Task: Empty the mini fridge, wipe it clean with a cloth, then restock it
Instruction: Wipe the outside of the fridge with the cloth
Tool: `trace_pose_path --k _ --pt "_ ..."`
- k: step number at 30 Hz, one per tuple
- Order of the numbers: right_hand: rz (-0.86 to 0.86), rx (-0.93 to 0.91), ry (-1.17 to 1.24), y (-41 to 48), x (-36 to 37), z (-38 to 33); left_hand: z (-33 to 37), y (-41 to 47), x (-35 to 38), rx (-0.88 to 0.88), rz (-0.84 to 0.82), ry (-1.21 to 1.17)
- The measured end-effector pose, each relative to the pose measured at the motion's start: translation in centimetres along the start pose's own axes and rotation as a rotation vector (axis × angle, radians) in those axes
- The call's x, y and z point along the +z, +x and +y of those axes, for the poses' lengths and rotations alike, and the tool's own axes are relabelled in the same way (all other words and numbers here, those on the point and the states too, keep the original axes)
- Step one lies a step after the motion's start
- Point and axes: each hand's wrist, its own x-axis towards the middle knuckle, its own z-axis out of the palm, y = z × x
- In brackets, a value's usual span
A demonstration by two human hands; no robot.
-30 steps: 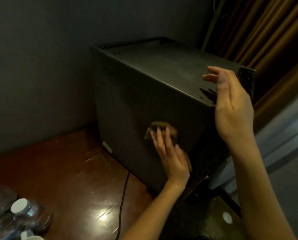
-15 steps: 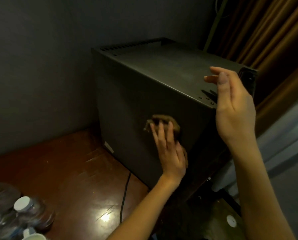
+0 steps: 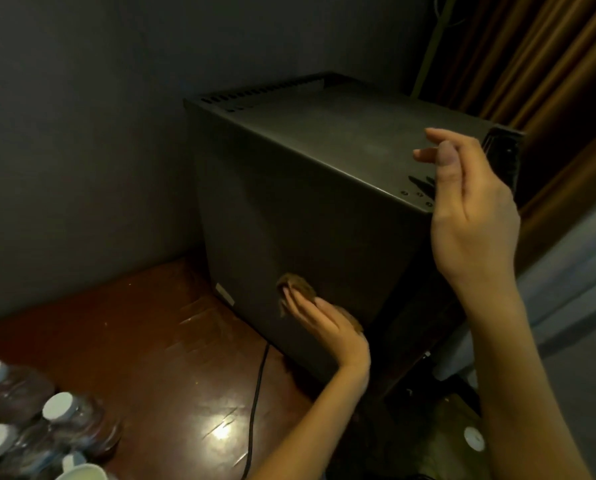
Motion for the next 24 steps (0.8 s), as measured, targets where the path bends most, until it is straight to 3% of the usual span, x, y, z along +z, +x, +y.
trace_pose_path --k 1,4,5,7,10,12,14,16,19,22,24 --pt "0.004 0.0 -0.003 0.0 0.0 0.0 0.7 -0.9 0.1 -0.005 -0.022 -0.001" --pt "0.025 -0.013 -0.026 0.0 0.2 0.0 5.1 -1.5 1.4 0.461 -0.099 0.08" --pt "0.022 -0.016 -0.036 0.0 0.2 0.0 5.9 0.0 2.1 0.528 -0.088 0.076" --pt "0.01 -0.024 -0.044 0.0 0.2 -0.2 6.1 3.9 2.9 0.45 0.029 0.054" --pt "0.002 -0.04 -0.043 0.0 0.2 -0.2 3.4 8.7 2.0 0.052 0.192 -0.098" --pt "-0.001 -0.047 -0.064 -0.1 0.3 -0.2 2.0 7.2 0.8 -0.103 0.185 -0.116" --pt "0.008 -0.05 -0.073 -0.1 0.4 -0.3 2.3 3.4 0.3 -0.01 0.093 -0.067" --pt "0.025 -0.05 -0.067 -0.1 0.4 -0.2 4.2 1.6 0.5 0.201 -0.005 0.007" --pt "0.018 -0.045 -0.069 0.0 0.4 -0.2 5.9 6.9 1.9 0.416 -0.016 0.069" --pt "0.013 -0.047 -0.073 -0.1 0.3 -0.2 4.3 11.2 1.7 0.197 0.15 0.016" --pt "0.008 -0.056 -0.084 -0.2 0.3 -0.2 3.1 9.3 0.6 0.037 0.152 -0.02"
